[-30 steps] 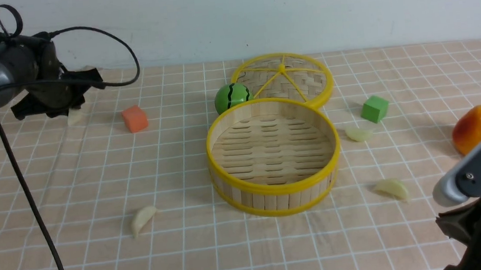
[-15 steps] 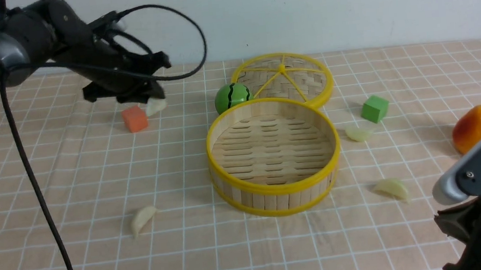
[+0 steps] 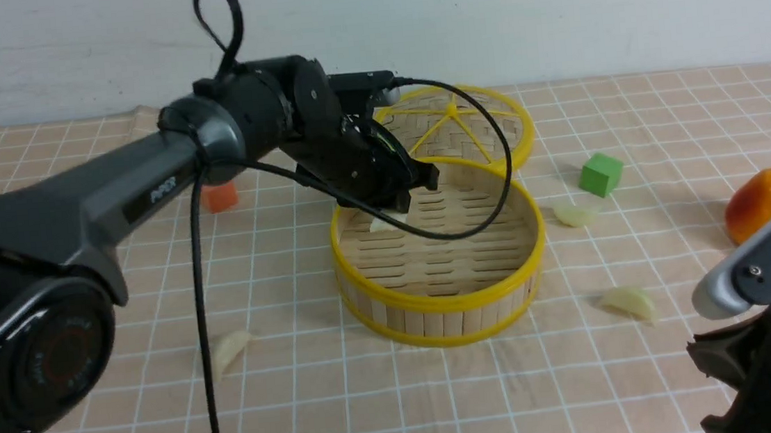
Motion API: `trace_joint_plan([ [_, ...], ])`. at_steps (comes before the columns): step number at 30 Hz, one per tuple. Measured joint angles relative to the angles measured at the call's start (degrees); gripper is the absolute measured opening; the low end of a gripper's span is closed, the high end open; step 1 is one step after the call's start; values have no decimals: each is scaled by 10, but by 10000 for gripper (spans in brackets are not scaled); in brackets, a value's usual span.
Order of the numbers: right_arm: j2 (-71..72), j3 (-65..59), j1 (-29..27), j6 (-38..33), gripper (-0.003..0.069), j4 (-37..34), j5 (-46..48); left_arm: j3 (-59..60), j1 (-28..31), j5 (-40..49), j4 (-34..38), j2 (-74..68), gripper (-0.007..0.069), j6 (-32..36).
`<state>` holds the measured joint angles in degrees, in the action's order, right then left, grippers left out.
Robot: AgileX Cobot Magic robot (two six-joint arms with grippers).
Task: Put the dumplings into the steamer on the table with the brown tablecloth.
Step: 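Place the dumpling into the bamboo steamer basket with the left gripper, then reach for and grasp a dumpling on the table with the left gripper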
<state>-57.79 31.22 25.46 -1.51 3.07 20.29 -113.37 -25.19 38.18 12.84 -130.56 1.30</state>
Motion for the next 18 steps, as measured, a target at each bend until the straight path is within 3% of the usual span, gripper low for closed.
trace_joint_plan([
  [2,0,0,0,0,52,-4,0,1,-1,-19,-7,-7,240,-13],
  [5,0,0,0,0,53,-10,-2,1,-1,-36,-14,-11,398,-44],
  [8,0,0,0,0,56,-10,-2,-8,-1,8,-25,2,500,-52],
  [12,0,0,0,0,61,-10,-2,-30,-1,115,-68,58,521,-57],
  [18,0,0,0,0,64,-11,-2,-42,1,294,-167,211,469,-64],
])
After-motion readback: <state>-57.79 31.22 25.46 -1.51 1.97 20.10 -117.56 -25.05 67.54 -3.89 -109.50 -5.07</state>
